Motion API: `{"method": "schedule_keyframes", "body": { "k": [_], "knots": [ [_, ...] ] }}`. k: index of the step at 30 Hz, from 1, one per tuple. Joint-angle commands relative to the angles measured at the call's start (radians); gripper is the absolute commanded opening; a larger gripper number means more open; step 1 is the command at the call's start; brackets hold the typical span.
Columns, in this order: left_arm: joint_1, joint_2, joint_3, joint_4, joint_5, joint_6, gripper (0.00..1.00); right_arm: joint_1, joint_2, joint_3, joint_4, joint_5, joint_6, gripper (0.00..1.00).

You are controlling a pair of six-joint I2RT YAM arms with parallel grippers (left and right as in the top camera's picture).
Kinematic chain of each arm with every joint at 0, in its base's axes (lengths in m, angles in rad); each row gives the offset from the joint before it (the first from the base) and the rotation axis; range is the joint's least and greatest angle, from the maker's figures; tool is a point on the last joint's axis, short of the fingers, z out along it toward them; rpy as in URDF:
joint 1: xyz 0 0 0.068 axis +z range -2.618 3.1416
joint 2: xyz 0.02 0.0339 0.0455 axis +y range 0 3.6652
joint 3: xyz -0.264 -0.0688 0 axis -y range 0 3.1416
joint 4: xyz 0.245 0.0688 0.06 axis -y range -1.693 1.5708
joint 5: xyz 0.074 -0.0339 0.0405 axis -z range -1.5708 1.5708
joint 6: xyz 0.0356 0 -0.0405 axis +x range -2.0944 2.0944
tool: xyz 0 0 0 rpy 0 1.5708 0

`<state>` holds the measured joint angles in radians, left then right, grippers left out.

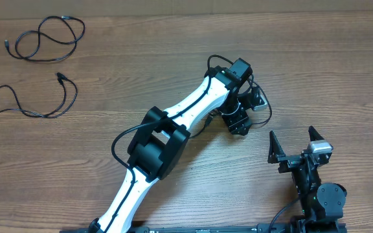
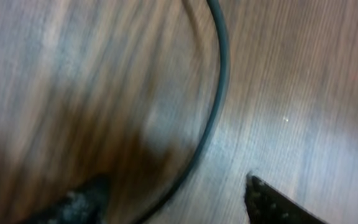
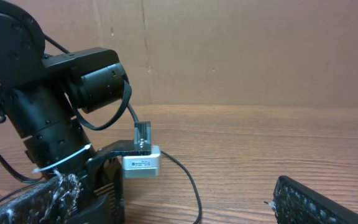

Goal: Untangle cables
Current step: 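Pull the center cable toward the lower left with the left gripper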

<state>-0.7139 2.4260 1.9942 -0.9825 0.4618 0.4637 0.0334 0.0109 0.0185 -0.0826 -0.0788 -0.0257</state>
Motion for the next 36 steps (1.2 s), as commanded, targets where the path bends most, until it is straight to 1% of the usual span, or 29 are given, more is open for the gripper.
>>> {"method": "schedule_keyframes", "body": {
  "k": [1, 2, 3, 8, 11, 12, 14, 21, 26, 29, 32, 36],
  "knots": [
    [-0.008, 0.007, -0.039, 0.027, -0.027, 0.008, 0.43, 0.005, -0.007, -0.010, 0.003, -0.002, -0.002, 1.00],
    [-0.008, 0.007, -0.039, 0.027, -0.035, 0.007, 0.16, 0.005, -0.007, -0.010, 0.003, -0.002, -0.002, 1.00],
    [-0.006, 0.007, -0.039, 0.027, -0.048, -0.005, 0.04, 0.005, -0.007, -0.010, 0.003, -0.002, -0.002, 1.00],
    [0.006, 0.005, -0.024, 0.025, -0.134, -0.154, 0.04, 0.005, -0.007, -0.010, 0.003, -0.002, -0.002, 1.00],
    [0.027, -0.007, 0.031, -0.003, -0.140, -0.266, 0.04, 0.005, -0.007, -0.010, 0.003, -0.002, -0.002, 1.00],
    [0.040, -0.018, 0.081, -0.028, -0.138, -0.333, 0.04, 0.005, -0.007, -0.010, 0.003, -0.002, -0.002, 1.00],
    [0.061, -0.033, 0.155, -0.067, -0.133, -0.419, 0.04, 0.005, -0.007, -0.010, 0.003, -0.002, -0.002, 1.00],
    [0.155, -0.106, 0.430, -0.244, -0.128, -0.678, 0.04, 0.005, -0.007, -0.010, 0.003, -0.002, -0.002, 1.00],
    [0.235, -0.174, 0.545, -0.389, -0.129, -0.791, 0.04, 0.005, -0.007, -0.010, 0.003, -0.002, -0.002, 1.00],
    [0.276, -0.225, 0.554, -0.451, -0.128, -0.861, 0.04, 0.005, -0.007, -0.010, 0.003, -0.002, -0.002, 1.00],
    [0.303, -0.274, 0.554, -0.508, -0.131, -0.868, 0.04, 0.005, -0.007, -0.010, 0.003, -0.002, -0.002, 1.00],
    [0.318, -0.322, 0.554, -0.525, -0.181, -0.874, 0.04, 0.005, -0.007, -0.010, 0.003, -0.002, -0.002, 1.00]
  ]
}}
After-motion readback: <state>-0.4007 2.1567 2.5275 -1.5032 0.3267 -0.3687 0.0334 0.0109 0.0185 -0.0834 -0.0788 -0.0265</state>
